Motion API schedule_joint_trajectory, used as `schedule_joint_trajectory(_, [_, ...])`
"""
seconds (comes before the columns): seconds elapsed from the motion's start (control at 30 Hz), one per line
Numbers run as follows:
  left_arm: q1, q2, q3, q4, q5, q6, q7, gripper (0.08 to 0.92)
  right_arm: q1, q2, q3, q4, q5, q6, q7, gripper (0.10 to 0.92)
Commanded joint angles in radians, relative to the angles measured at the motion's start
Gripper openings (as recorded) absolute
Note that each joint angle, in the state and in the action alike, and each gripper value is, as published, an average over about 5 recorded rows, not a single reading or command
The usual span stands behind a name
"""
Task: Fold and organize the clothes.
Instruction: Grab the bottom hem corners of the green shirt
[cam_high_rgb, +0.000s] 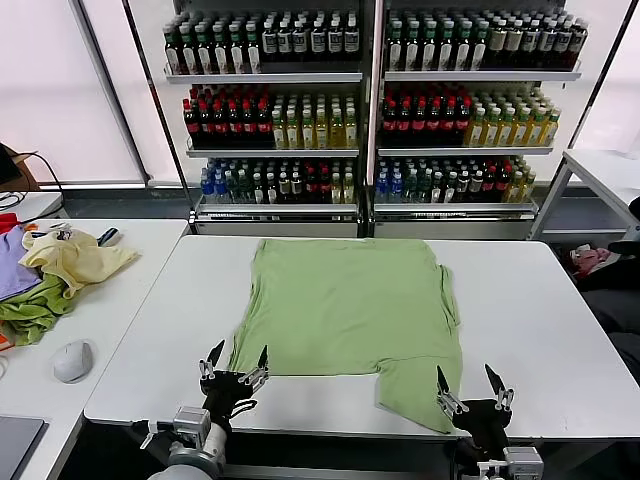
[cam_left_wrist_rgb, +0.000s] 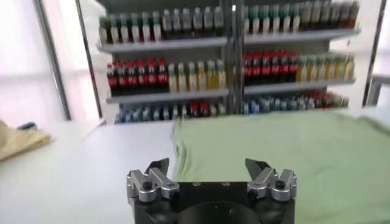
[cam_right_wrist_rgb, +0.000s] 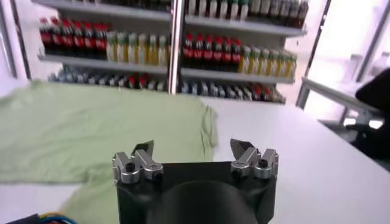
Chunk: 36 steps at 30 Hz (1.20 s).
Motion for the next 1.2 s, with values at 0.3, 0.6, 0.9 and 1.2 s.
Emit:
schedule_joint_trajectory(0.3, [-0.047, 0.088, 0.009, 0.081, -0.150, 0.102, -0.043, 0.823, 0.004, 0.028, -0.059, -0.044, -0.014, -0.093, 0.018, 0.823])
schedule_joint_trajectory(0.6, [-0.054, 0.101, 0.017, 0.100, -0.222, 0.101, -0.035, 0.823, 0.018, 0.032, -0.072, -0.073, 0.057, -0.107, 0.029, 0.821])
schedule_joint_trajectory(0.9, [-0.046, 0.098, 0.026, 0.102, -0.255, 0.103, -0.056, 0.679, 0.021, 0.024, -0.068, -0.080, 0.122, -0.131, 0.029, 0.604])
schedule_joint_trajectory(1.2, [-0.042, 0.099, 0.029, 0.107, -0.266, 0.103, -0.068, 0.419, 0.038, -0.003, -0.039, -0.081, 0.153, -0.146, 0.003, 0.410])
